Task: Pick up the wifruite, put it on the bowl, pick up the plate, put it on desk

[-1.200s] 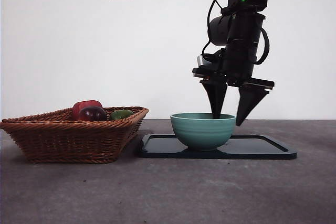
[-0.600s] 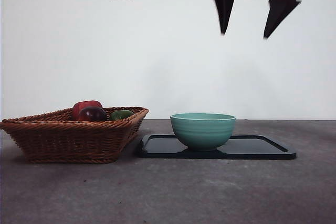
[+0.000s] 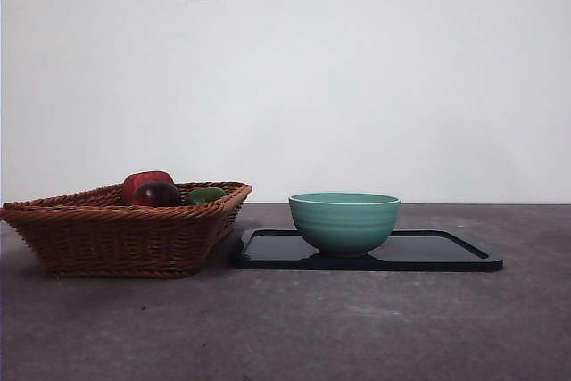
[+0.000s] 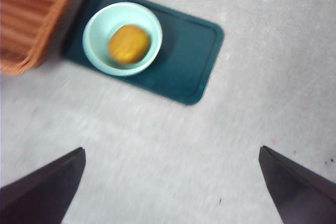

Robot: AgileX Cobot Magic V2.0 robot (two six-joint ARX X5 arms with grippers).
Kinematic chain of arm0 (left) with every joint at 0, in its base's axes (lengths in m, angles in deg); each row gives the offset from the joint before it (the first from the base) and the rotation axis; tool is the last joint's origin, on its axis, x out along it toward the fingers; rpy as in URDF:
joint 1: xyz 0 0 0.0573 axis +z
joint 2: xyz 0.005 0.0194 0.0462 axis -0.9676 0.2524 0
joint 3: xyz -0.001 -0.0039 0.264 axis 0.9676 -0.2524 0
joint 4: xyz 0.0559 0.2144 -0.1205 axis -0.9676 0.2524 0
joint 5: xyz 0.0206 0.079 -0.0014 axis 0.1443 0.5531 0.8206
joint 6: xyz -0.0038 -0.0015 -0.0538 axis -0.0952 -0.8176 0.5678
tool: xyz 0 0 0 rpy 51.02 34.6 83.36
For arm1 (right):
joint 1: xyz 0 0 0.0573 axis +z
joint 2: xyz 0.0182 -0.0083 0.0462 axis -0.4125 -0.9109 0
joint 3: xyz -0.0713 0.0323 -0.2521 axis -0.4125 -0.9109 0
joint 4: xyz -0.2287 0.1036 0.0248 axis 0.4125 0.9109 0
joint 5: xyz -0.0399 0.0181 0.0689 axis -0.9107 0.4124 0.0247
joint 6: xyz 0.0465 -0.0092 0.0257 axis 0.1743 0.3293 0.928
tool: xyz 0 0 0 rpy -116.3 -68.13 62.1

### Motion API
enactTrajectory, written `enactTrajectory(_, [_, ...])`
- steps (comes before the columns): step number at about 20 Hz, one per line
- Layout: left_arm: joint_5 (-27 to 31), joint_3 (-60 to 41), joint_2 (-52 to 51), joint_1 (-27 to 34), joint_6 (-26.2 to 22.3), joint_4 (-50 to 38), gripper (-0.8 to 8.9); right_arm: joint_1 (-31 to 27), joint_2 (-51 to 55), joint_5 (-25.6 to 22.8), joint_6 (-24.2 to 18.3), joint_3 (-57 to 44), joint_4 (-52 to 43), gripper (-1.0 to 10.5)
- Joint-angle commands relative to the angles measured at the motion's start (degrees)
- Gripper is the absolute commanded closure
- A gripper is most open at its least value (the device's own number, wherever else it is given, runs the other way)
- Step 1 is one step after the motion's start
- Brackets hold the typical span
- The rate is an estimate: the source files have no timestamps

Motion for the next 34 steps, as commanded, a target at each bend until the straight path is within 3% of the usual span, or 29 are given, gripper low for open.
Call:
enactTrajectory(1, [0.3,0.7,0.1,-0.5,0.4,-0.8,2.15,1.5,7.8,0.6,-0.4,-4.2,4.2,3.4])
enactTrajectory(9, [0.3,0.7,0.1,-0.5,0.5,-0.7,2.15,2.3,35.2,6.0,-0.4,-20.1,4.2,3.4])
enactTrajectory(13, [0.3,0.7,0.1,-0.5,0.9,-0.7,2.15,2.3,45.0,8.4,0.4,-23.0,4.2,3.5])
enactTrajectory(23, [0.3,0.7,0.1,-0.5,1.7,-0.7,2.16,2.3,47.6,8.4,0.9,-23.0,4.2,3.5])
enactTrajectory(28, [0.3,0.7,1.3,-0.5,5.8,-0.7,2.19,2.2,47.6,8.4,0.9,-23.0,4.1,3.5])
enactTrajectory(34, [0.0,0.7,13.3,-0.5,9.2,-3.5,2.19,2.2,47.6,8.4,0.9,-23.0,4.2,3.5])
